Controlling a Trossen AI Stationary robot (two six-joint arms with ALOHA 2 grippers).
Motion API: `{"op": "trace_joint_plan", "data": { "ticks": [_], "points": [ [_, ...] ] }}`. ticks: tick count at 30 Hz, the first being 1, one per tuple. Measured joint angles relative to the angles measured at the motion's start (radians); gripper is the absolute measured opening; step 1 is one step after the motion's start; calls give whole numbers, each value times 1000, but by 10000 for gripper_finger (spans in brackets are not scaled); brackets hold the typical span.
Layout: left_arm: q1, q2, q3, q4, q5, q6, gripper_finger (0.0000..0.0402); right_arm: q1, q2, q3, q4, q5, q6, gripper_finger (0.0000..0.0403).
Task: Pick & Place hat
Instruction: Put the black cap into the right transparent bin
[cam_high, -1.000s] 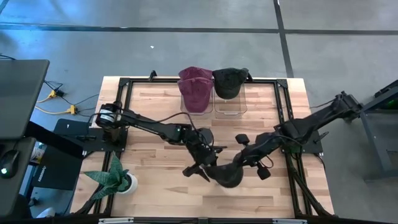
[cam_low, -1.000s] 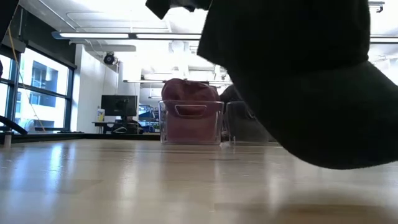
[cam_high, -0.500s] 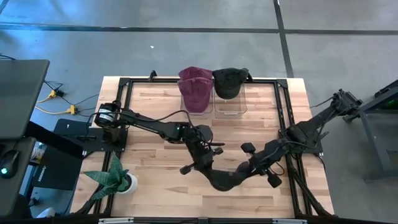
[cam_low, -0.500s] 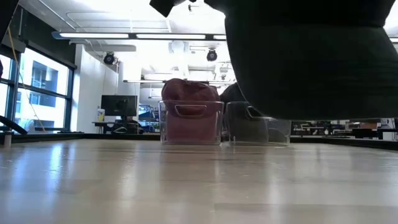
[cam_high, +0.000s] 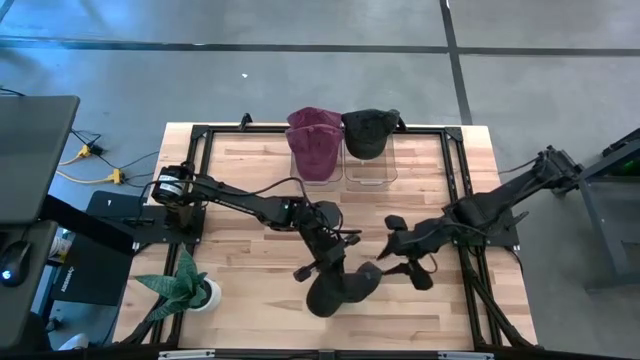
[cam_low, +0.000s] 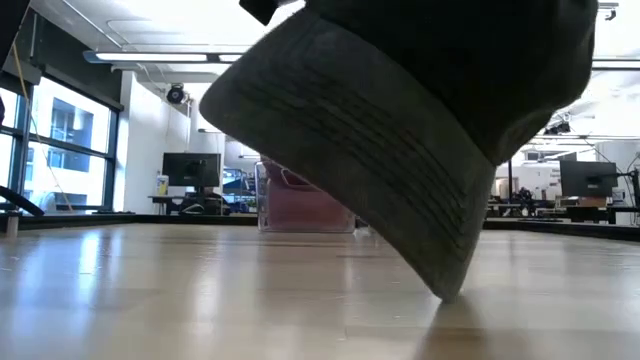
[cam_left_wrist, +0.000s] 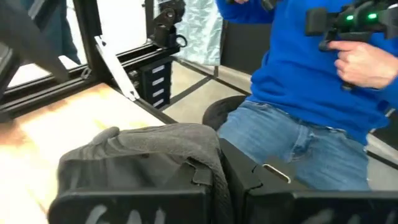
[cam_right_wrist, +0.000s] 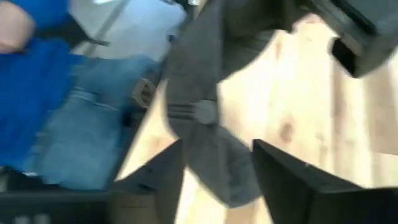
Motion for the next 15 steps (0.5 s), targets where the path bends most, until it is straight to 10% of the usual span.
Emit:
{"op": "trace_joint_plan", "data": {
  "ticks": [8, 15],
  "points": [
    [0, 0, 0, -15, -17, 0, 5, -33, 71, -1, 9, 41, -91, 293],
    [0, 0, 0, -30, -24, 0, 5, -32, 170, -2, 130, -3, -102, 311]
  ]
}}
